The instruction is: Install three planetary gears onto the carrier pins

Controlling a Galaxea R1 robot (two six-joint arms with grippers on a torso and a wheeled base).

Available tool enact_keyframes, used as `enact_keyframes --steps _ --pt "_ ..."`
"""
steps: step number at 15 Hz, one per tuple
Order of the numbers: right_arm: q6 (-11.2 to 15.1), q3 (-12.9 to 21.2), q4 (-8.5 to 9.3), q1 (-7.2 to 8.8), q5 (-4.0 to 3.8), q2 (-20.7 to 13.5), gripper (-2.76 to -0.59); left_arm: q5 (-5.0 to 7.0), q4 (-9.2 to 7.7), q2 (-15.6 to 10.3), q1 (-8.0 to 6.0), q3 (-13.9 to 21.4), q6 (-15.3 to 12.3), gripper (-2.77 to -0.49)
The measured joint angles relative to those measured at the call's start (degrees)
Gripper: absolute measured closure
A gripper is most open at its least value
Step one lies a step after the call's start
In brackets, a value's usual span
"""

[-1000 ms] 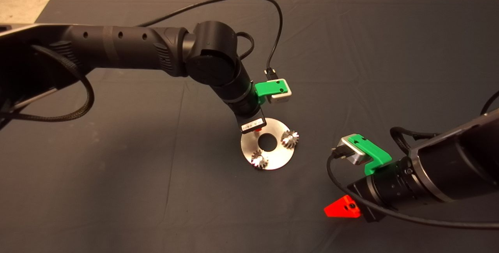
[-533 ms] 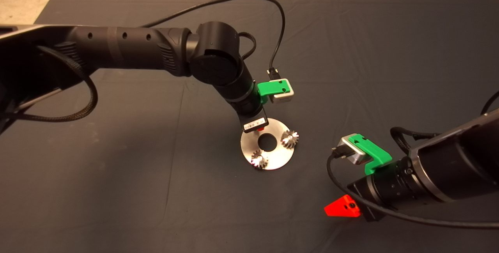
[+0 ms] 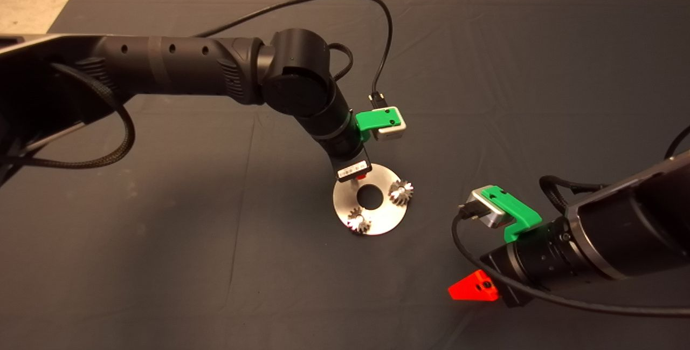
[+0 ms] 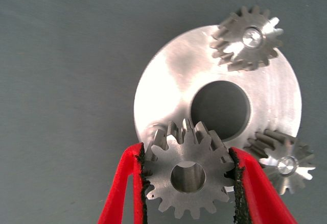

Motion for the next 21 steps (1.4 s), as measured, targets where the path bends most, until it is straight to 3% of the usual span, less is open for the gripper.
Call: enact_keyframes --steps 2,6,8,11,15,21 --pt "0.00 0.05 -0.02 0.00 -0.01 0.00 -2.34 -0.09 0.02 -0.01 0.85 0.00 0.00 -0.72" --pt "0.00 0.38 -0.02 0.00 -0.02 0.00 -2.34 -0.09 0.41 -0.01 0.93 0.00 0.05 -0.72" --pt "0.00 0.38 -0.02 0.00 -0.02 0.00 -2.34 -0.16 0.40 0.00 1.05 -0.76 1.93 -0.72" --pt "0.00 0.38 -0.02 0.00 -0.02 0.00 -2.34 -0.23 0.55 -0.01 1.91 -2.15 2.39 -0.72" --pt "0.00 0.38 -0.02 0.00 -0.02 0.00 -2.34 -1.17 0.57 0.10 1.90 -2.71 3.28 -0.72" --pt "0.00 0.38 -0.02 0.00 -0.02 0.00 -2.34 -1.24 0.57 0.11 1.90 -3.63 4.11 -0.72"
